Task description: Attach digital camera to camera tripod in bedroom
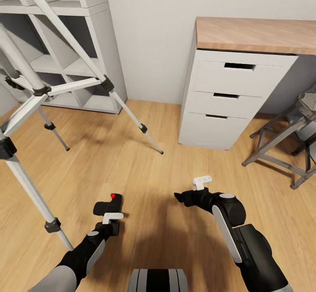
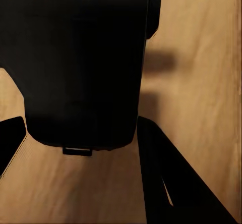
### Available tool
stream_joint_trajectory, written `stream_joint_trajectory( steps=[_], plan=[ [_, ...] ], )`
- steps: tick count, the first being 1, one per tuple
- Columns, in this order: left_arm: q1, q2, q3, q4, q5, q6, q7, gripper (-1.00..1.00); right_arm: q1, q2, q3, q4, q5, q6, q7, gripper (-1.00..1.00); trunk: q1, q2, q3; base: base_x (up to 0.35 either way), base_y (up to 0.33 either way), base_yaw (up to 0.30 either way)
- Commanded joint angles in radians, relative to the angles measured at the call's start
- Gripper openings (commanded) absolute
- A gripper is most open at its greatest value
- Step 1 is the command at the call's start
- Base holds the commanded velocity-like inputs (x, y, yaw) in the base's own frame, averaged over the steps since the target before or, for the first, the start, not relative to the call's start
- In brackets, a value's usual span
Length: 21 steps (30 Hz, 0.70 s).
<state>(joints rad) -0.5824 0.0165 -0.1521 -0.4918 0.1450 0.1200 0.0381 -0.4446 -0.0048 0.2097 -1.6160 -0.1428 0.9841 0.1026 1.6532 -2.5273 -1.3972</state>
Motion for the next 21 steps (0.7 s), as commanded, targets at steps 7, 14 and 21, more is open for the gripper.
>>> stream_joint_trajectory(
  steps=[7,14,21],
  plan=[
    [0.005,-0.010,-0.024,-0.079,0.009,0.084,0.001,-1.00,-0.004,-0.001,0.000,-0.001,-0.003,0.005,0.000,1.00,-0.003,0.001,0.027,0.000,0.000,0.000],
    [0.028,-0.023,-0.051,-0.206,0.006,0.217,0.005,-1.00,-0.002,-0.002,0.001,-0.001,-0.003,0.003,0.000,1.00,-0.006,0.003,0.054,0.000,0.000,0.000],
    [0.047,-0.027,-0.058,-0.336,0.007,0.362,0.007,-1.00,-0.004,-0.003,0.000,-0.001,-0.003,0.004,0.001,1.00,-0.010,0.005,0.081,0.000,0.000,0.000]
  ],
)
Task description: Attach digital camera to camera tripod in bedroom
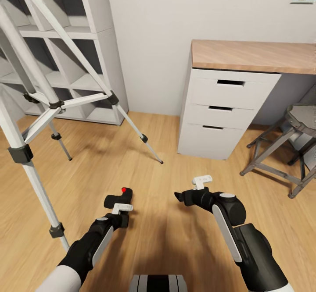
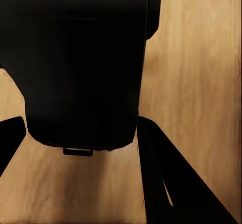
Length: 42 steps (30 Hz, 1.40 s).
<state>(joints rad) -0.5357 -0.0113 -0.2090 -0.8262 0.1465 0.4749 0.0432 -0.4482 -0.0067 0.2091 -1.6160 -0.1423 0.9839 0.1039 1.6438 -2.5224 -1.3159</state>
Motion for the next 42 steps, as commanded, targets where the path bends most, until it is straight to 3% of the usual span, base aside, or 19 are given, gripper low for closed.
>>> stream_joint_trajectory(
  steps=[1,6,13,19,22,31,34,42],
  plan=[
    [0.001,0.000,-0.002,-0.015,0.006,0.030,0.003,-1.00,-0.002,-0.001,0.000,-0.001,-0.003,0.005,-0.001,1.00,-0.001,0.000,0.003,0.000,0.000,0.000],
    [0.004,-0.015,-0.004,-0.052,0.006,0.099,0.005,-1.00,-0.007,-0.001,0.000,-0.001,-0.003,0.008,0.000,1.00,-0.003,0.001,0.023,0.000,0.000,0.000],
    [0.014,-0.071,-0.005,-0.077,0.012,0.197,0.052,-1.00,-0.012,-0.005,-0.003,-0.001,-0.003,0.011,0.001,1.00,-0.003,0.001,0.023,0.000,0.000,0.000],
    [0.031,-0.086,-0.004,-0.082,0.022,0.230,0.080,-1.00,-0.013,-0.017,-0.006,-0.001,-0.003,0.012,0.003,1.00,-0.006,0.003,0.046,0.000,0.000,0.000],
    [0.034,-0.088,-0.002,-0.083,0.033,0.245,0.084,-1.00,-0.014,-0.026,-0.007,-0.002,-0.003,0.012,0.004,1.00,-0.007,0.003,0.057,0.000,0.000,0.000],
    [0.045,-0.085,0.005,-0.115,0.120,0.271,0.094,-1.00,-0.018,-0.040,-0.008,-0.002,-0.003,0.014,0.005,1.00,-0.011,0.005,0.092,0.000,0.000,0.000],
    [0.058,-0.082,0.006,-0.138,0.133,0.273,0.096,-1.00,-0.019,-0.041,-0.008,-0.002,-0.003,0.014,0.006,1.00,-0.012,0.006,0.104,0.000,0.000,0.000],
    [0.153,-0.073,0.008,-0.319,0.153,0.276,0.099,-1.00,-0.022,-0.043,-0.009,-0.002,-0.004,0.015,0.007,1.00,-0.016,0.008,0.135,0.000,0.000,0.031]
  ],
)
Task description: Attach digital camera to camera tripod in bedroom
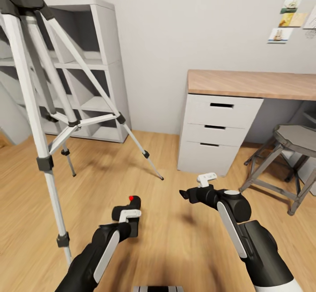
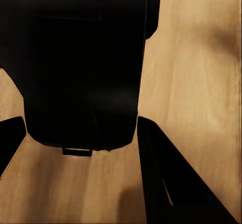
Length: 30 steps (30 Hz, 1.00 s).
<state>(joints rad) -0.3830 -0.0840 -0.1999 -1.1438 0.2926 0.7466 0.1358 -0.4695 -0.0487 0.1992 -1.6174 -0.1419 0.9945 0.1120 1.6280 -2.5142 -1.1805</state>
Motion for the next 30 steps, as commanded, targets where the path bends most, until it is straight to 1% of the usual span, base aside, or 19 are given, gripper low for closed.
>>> stream_joint_trajectory(
  steps=[1,4,6,7,8,10,13,14,15,18,22,23,26,30],
  plan=[
    [0.007,0.001,-0.001,-0.020,0.007,0.005,0.006,-1.00,-0.001,-0.001,0.001,-0.001,-0.004,0.004,0.000,1.00,-0.001,0.000,0.003,0.000,0.000,0.157],
    [0.018,0.001,-0.004,-0.046,0.009,0.005,0.007,-1.00,-0.001,-0.001,0.000,-0.001,-0.005,0.004,0.008,1.00,-0.002,0.001,0.015,0.000,0.000,0.191],
    [0.025,0.002,-0.007,-0.067,0.010,0.005,0.007,-1.00,-0.001,-0.001,0.000,-0.001,-0.005,0.004,0.026,1.00,-0.003,0.001,0.022,0.000,0.000,0.231],
    [0.027,0.002,-0.008,-0.074,0.010,0.005,0.007,-1.00,-0.001,-0.001,0.000,-0.001,-0.005,0.004,0.039,1.00,-0.003,0.001,0.026,0.000,0.000,0.249],
    [0.031,0.002,-0.011,-0.085,0.009,0.005,0.007,-1.00,0.000,-0.002,0.000,-0.001,-0.005,0.003,0.069,1.00,-0.004,0.002,0.030,0.000,0.000,0.265],
    [0.035,0.002,-0.013,-0.091,0.008,0.005,0.007,-1.00,0.000,-0.005,-0.001,-0.001,-0.005,0.003,0.096,1.00,-0.005,0.002,0.038,0.000,0.000,0.273],
    [0.040,0.001,-0.015,-0.097,0.007,0.005,0.007,-1.00,0.000,-0.017,-0.002,0.000,-0.004,-0.001,0.121,1.00,-0.006,0.003,0.050,0.000,0.000,0.282],
    [0.043,0.001,-0.015,-0.100,0.007,0.005,0.007,-1.00,-0.001,-0.031,-0.003,0.000,-0.005,-0.003,0.135,1.00,-0.006,0.003,0.053,0.000,0.000,0.289],
    [0.043,0.001,-0.015,-0.100,0.007,0.005,0.007,-1.00,-0.001,-0.031,-0.003,0.000,-0.005,-0.003,0.135,1.00,-0.007,0.003,0.057,0.000,0.000,0.289],
    [0.045,-0.002,-0.016,-0.101,0.009,0.003,0.006,-1.00,-0.001,-0.044,-0.004,-0.001,-0.004,-0.006,0.145,1.00,-0.008,0.004,0.069,0.000,0.000,0.291],
    [0.045,-0.007,-0.018,-0.098,0.010,0.003,0.006,-1.00,-0.001,-0.046,-0.004,0.000,-0.004,-0.006,0.147,1.00,-0.010,0.005,0.084,0.000,0.000,0.293],
    [0.046,-0.010,-0.041,-0.093,0.012,0.003,0.006,-1.00,-0.001,-0.048,-0.004,0.000,-0.004,-0.007,0.148,1.00,-0.010,0.005,0.088,0.000,0.000,0.271],
    [0.046,-0.010,-0.050,-0.092,0.012,0.004,0.006,-1.00,-0.003,-0.048,-0.004,0.000,-0.004,-0.007,0.149,1.00,-0.012,0.006,0.100,0.000,0.000,0.212],
    [0.046,-0.011,-0.054,-0.092,0.013,0.004,0.007,-1.00,-0.007,-0.048,-0.004,0.000,-0.004,-0.007,0.149,1.00,-0.014,0.007,0.115,0.000,0.000,0.106]
  ],
)
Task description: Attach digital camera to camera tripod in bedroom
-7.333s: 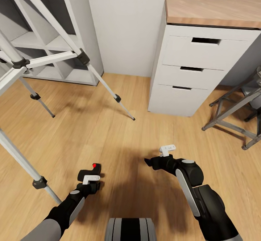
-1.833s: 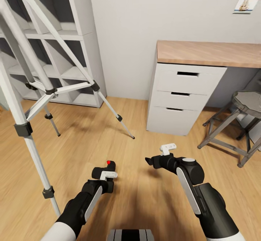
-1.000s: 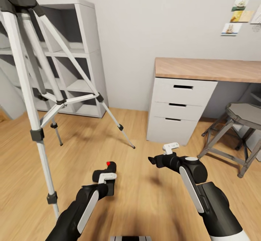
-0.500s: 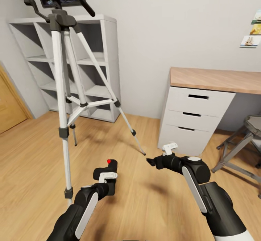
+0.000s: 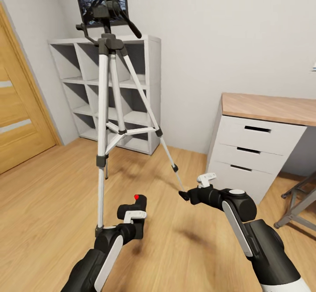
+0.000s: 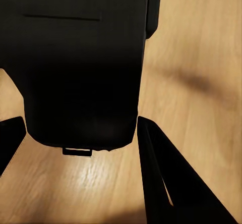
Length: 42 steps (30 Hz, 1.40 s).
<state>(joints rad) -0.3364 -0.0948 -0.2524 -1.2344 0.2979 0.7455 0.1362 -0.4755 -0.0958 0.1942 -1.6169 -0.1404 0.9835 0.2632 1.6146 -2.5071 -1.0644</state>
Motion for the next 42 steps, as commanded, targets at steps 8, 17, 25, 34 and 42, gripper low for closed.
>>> stream_joint_trajectory(
  steps=[8,17,25,34,42],
  plan=[
    [-0.001,-0.002,-0.006,0.003,0.006,0.005,0.008,-1.00,-0.005,-0.002,0.001,0.000,-0.005,0.006,-0.002,1.00,-0.004,0.002,0.030,0.000,0.000,0.037],
    [-0.001,-0.003,-0.008,0.008,0.006,0.006,0.008,-1.00,-0.006,-0.002,0.001,0.000,-0.005,0.006,-0.002,1.00,-0.008,0.004,0.065,0.000,0.000,0.006],
    [-0.001,-0.005,-0.008,0.018,0.006,0.006,0.008,-1.00,-0.006,-0.003,0.001,0.000,-0.006,0.005,-0.002,1.00,-0.011,0.005,0.096,0.000,0.000,0.000],
    [-0.001,-0.005,-0.008,0.019,0.006,0.006,0.009,-1.00,-0.006,-0.003,0.001,0.000,-0.006,0.006,-0.002,1.00,-0.022,0.021,0.129,0.000,0.000,0.000],
    [-0.001,-0.005,-0.009,0.026,0.006,0.006,0.008,-1.00,-0.006,-0.003,0.001,0.000,-0.006,0.006,-0.002,1.00,-0.053,0.077,0.154,0.000,0.000,0.000]
  ],
)
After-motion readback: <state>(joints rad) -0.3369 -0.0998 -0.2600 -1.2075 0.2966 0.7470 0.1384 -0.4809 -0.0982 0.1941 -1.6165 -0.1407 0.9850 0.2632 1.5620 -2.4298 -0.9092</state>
